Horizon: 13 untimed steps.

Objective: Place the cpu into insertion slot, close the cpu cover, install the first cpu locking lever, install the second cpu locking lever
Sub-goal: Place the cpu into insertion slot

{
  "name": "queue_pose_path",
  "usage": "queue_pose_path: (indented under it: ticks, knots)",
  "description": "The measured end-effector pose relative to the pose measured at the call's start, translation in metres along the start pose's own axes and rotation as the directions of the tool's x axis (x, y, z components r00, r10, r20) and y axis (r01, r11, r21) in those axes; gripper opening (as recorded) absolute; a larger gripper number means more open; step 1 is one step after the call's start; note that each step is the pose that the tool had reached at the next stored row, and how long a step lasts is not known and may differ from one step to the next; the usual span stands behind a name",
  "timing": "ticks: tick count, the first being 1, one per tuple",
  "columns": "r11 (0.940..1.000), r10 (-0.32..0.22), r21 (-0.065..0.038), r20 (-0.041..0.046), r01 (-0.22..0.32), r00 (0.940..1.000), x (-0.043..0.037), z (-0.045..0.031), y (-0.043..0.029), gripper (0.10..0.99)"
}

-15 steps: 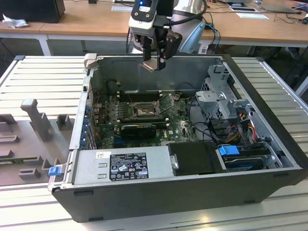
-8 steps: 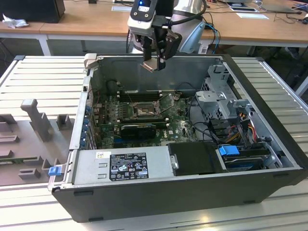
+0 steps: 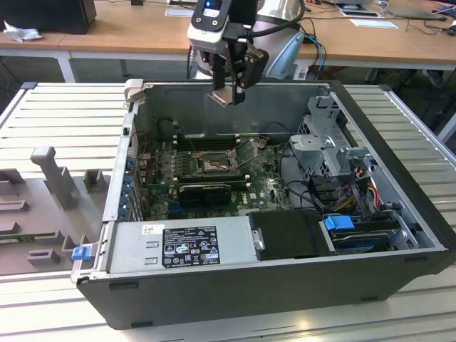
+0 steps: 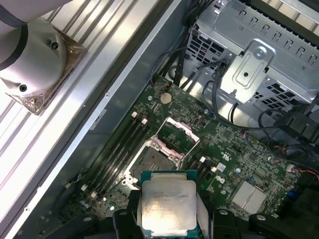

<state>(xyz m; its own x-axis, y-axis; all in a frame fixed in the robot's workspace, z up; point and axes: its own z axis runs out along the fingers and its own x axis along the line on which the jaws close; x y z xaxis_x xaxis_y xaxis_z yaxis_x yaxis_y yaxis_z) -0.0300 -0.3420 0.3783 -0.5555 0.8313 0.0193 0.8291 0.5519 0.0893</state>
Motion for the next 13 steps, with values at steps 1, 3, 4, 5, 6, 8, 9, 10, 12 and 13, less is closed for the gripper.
queue_pose_path:
  ticks: [1,3,4,5,6,8,9,10,12,13]
  knots:
    - [1.0000,0.007,0.000,0.0007,-0.007,1.0000,0.0000,0.0001,0.0000,0.529]
    - [0.9998,0.020,0.000,0.0018,-0.020,0.9998,0.0000,0.0003,0.0000,0.529]
    - [0.9994,0.035,-0.001,0.0031,-0.035,0.9994,0.0000,0.0004,0.0000,0.529]
    - [0.9990,0.044,-0.001,0.0040,-0.044,0.9990,0.0000,0.0004,0.0000,0.529]
    - [0.9986,0.053,-0.001,0.0048,-0.053,0.9986,0.0000,0.0005,0.0000,0.529]
    - [0.9981,0.062,-0.001,0.0056,-0.062,0.9981,0.0000,0.0021,-0.0002,0.529]
    - [0.9981,0.062,-0.001,0.0056,-0.062,0.9980,0.0000,0.0029,-0.0002,0.529]
    - [0.9980,0.063,-0.001,0.0057,-0.063,0.9980,-0.0001,0.0035,-0.0003,0.529]
    - [0.9980,0.063,-0.001,0.0060,-0.063,0.9980,-0.0001,0.0048,-0.0004,0.529]
    - [0.9979,0.065,-0.001,0.0064,-0.065,0.9979,-0.0001,0.0049,-0.0004,0.529]
